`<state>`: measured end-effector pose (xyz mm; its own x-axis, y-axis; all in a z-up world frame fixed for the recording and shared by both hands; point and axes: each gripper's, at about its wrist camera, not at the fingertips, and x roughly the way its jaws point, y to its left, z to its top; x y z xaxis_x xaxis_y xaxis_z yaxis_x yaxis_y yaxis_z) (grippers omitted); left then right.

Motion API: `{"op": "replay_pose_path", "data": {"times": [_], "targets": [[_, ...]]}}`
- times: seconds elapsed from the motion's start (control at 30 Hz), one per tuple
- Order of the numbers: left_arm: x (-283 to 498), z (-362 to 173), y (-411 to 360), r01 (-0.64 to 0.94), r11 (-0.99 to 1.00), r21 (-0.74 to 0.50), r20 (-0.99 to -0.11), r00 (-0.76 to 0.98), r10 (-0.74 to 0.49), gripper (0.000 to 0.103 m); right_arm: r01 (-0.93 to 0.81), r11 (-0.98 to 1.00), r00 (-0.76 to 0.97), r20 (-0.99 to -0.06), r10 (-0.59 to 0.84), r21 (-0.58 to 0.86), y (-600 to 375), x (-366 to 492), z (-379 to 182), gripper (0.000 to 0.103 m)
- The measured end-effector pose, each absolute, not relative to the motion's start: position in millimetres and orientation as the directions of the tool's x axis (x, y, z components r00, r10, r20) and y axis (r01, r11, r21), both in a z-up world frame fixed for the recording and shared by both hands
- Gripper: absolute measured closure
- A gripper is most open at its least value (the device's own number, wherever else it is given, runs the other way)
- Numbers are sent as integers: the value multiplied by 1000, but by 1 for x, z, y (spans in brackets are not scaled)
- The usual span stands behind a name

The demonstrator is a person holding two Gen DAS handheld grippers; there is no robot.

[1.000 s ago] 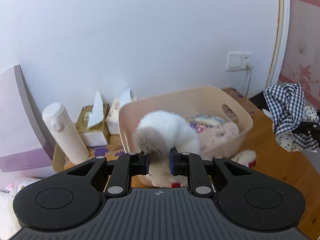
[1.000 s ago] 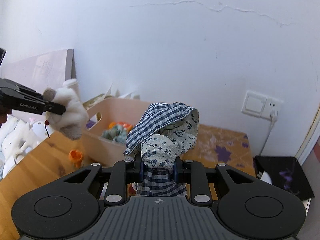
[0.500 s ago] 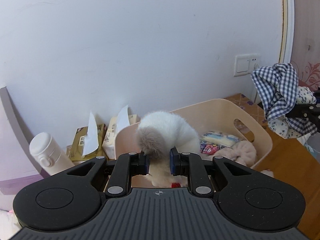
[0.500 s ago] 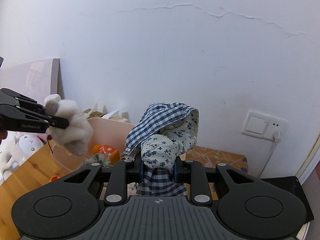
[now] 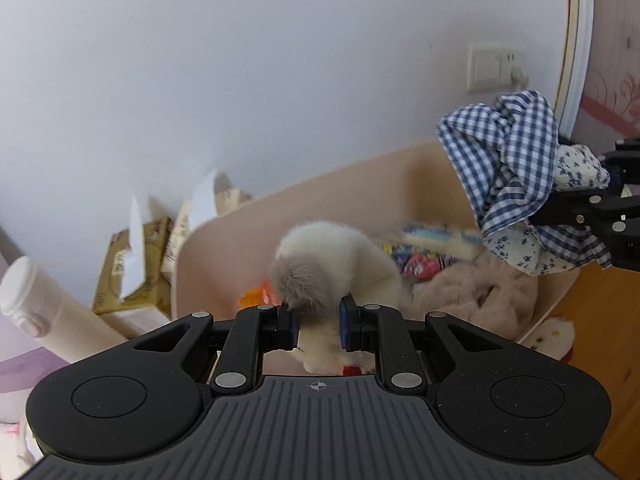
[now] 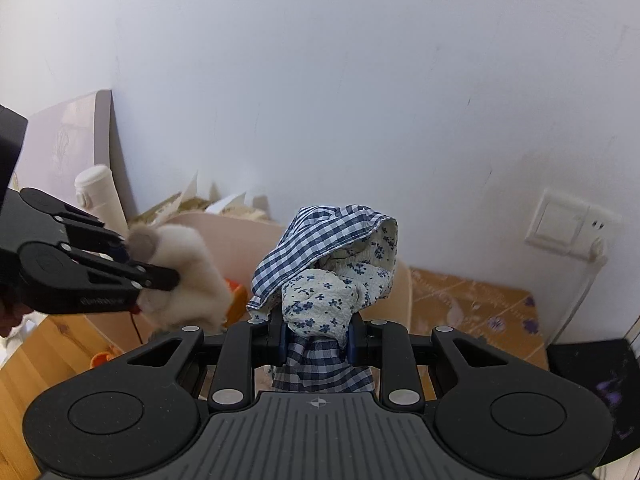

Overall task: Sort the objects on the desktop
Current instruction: 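Lift the bunny plush and plaid cloth and carry both over the basket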

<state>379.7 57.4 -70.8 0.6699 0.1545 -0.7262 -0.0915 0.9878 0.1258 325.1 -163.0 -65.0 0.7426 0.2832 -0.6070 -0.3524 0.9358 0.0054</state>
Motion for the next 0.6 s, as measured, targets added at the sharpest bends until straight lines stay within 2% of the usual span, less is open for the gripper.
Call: {"op": "replay_pose_path", "data": {"times": [0.33,0.4,0.5,0.53,0.6], "targets": [[391,-96,60,-96,990,103,-780,610,140,82,-370,928,666,-686,291,35,-151,341,-95,75],[394,-97,61,-106,989,102,-784,604,146,78,-365,930,657,-698,285,36,-151,342,-100,73],[391,-96,63,-119,988,96,-786,600,148,71,-365,931,649,-708,277,30,-148,341,-104,59],[390,-95,64,-122,988,93,-786,600,148,65,-364,931,649,-709,274,27,-147,341,-104,54],[389,-93,66,-136,987,89,-787,597,153,55,-362,932,653,-708,271,23,-147,339,-103,52]]}}
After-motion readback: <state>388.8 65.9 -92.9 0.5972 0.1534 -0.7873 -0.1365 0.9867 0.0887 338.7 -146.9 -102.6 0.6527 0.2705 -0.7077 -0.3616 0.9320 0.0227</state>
